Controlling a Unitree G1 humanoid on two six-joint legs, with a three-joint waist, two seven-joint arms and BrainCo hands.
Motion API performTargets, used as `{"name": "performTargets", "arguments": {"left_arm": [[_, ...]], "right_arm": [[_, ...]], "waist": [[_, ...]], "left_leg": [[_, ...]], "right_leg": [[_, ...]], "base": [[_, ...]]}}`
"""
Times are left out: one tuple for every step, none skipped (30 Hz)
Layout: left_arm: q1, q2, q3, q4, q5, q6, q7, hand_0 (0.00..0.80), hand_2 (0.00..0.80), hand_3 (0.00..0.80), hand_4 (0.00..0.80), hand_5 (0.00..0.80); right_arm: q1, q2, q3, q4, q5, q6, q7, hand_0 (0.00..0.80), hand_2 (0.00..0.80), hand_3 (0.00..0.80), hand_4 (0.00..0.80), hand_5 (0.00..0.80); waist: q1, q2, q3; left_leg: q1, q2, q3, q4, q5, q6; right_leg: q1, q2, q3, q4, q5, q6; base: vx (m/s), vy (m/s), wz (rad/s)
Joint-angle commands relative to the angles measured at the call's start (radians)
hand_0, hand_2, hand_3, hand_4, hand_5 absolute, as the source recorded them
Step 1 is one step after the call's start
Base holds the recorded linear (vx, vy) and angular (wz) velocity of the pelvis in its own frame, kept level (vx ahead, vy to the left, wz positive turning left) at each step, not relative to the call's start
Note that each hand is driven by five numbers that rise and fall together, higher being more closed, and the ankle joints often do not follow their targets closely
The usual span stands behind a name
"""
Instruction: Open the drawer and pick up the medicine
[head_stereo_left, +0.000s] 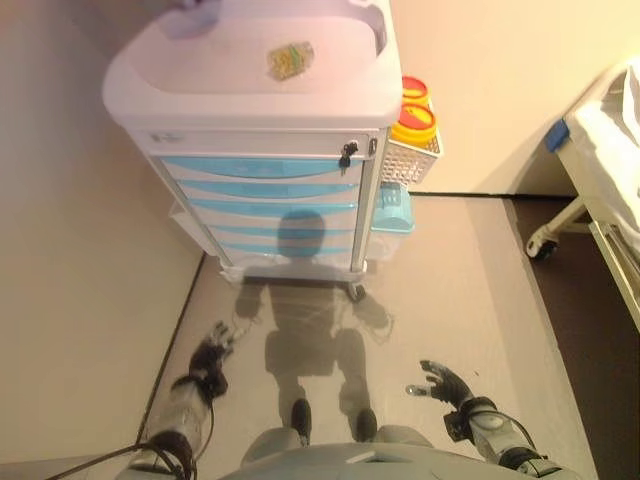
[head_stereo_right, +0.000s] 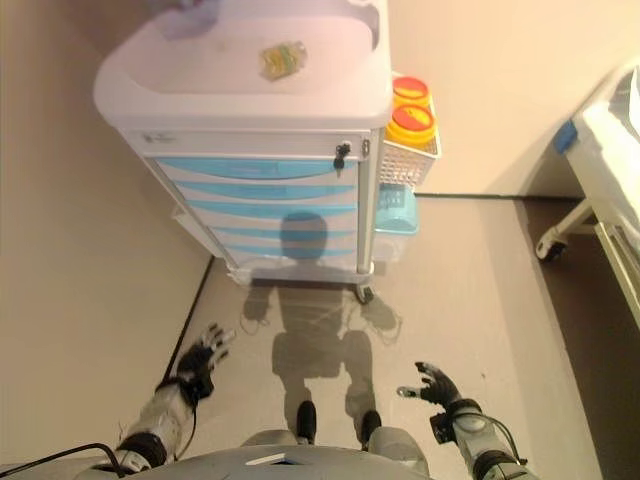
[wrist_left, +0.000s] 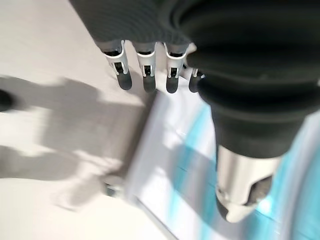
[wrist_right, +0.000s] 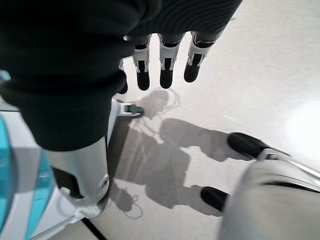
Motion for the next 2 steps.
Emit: {"name": "performTargets", "arguments": {"left_arm": [[-0.038,-0.016,-0.033,0.096,0.151,-0.037,-0.029,0.0,0.0,0.0,0.0,0.0],[-0.036,-0.02,-0.04,0.11,0.142,-0.033,-0.039,0.0,0.0,0.0,0.0,0.0]], "right_arm": [[-0.018,0.028,-0.004,0.017,-0.044,0.007,-0.004,0.0,0.0,0.0,0.0,0.0],[-0.019,0.031,-0.004,0.023,-0.048,0.01,-0.005,0.0,0.0,0.0,0.0,0.0]], "waist": [[0.012,-0.056,-0.019],[0.012,-0.056,-0.021]], "left_leg": [[0.014,-0.037,0.035,0.029,-0.112,0.01],[0.018,-0.037,0.035,0.024,-0.111,0.011]], "right_leg": [[0.036,-0.024,-0.018,-0.046,0.019,0.048],[0.039,-0.024,-0.019,-0.048,0.018,0.049]], "base": [[-0.025,-0.046,0.03],[-0.015,-0.029,0.03]]}}
